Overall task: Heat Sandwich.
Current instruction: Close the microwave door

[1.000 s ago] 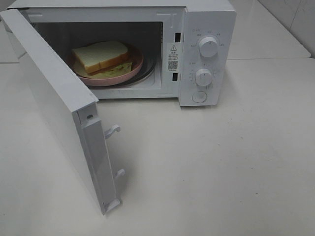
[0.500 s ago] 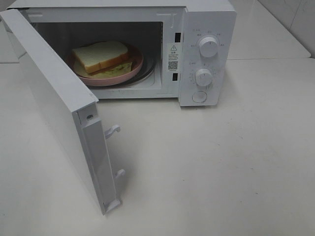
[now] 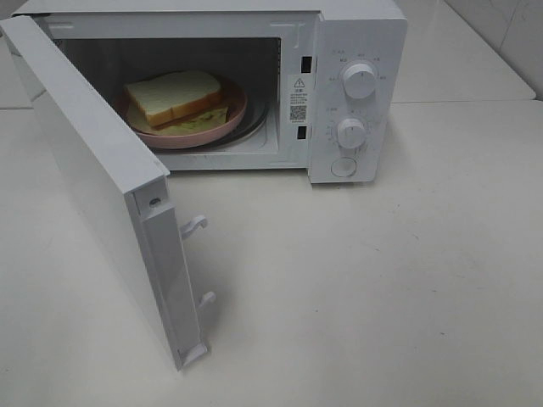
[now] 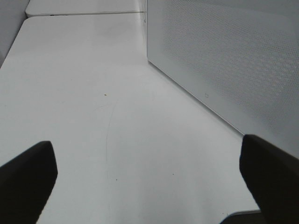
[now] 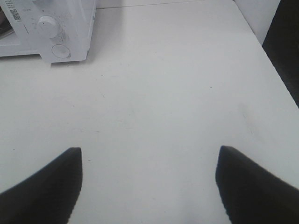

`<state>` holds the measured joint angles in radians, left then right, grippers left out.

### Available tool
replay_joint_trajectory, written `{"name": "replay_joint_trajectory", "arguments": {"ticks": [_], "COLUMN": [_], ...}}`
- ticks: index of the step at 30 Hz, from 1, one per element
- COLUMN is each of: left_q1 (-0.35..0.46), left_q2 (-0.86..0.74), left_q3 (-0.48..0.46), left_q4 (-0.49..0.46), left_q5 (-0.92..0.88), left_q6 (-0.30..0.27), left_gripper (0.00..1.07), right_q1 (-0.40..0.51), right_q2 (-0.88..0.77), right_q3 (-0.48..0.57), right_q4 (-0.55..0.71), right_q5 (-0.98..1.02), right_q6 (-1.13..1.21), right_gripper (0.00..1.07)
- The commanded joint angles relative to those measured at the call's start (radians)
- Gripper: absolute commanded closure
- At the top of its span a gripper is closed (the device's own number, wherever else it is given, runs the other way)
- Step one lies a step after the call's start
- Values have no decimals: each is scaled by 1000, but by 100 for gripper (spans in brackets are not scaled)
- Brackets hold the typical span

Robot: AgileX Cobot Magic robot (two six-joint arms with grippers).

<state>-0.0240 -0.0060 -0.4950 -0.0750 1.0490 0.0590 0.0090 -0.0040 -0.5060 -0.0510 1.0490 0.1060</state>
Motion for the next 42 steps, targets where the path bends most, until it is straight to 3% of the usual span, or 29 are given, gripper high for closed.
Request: {"name": "replay_joint_trajectory", "arguments": {"ticks": [1,42], "left_q1": [-4,-4], "left_q2": [-17,-9], "left_q3": [4,-20], "left_q4": [-5,-17], "left_q5": [-13,-40], "left_q6": [-2,-8], "left_gripper": [7,7], "right_q1": [-8,-8], "right_q2": [-27,-27], "right_q3": [3,2], "right_q4": [6,6], "right_q5": [-10,-11], "right_q6": [-3,-3], "right_gripper": [31,31]}}
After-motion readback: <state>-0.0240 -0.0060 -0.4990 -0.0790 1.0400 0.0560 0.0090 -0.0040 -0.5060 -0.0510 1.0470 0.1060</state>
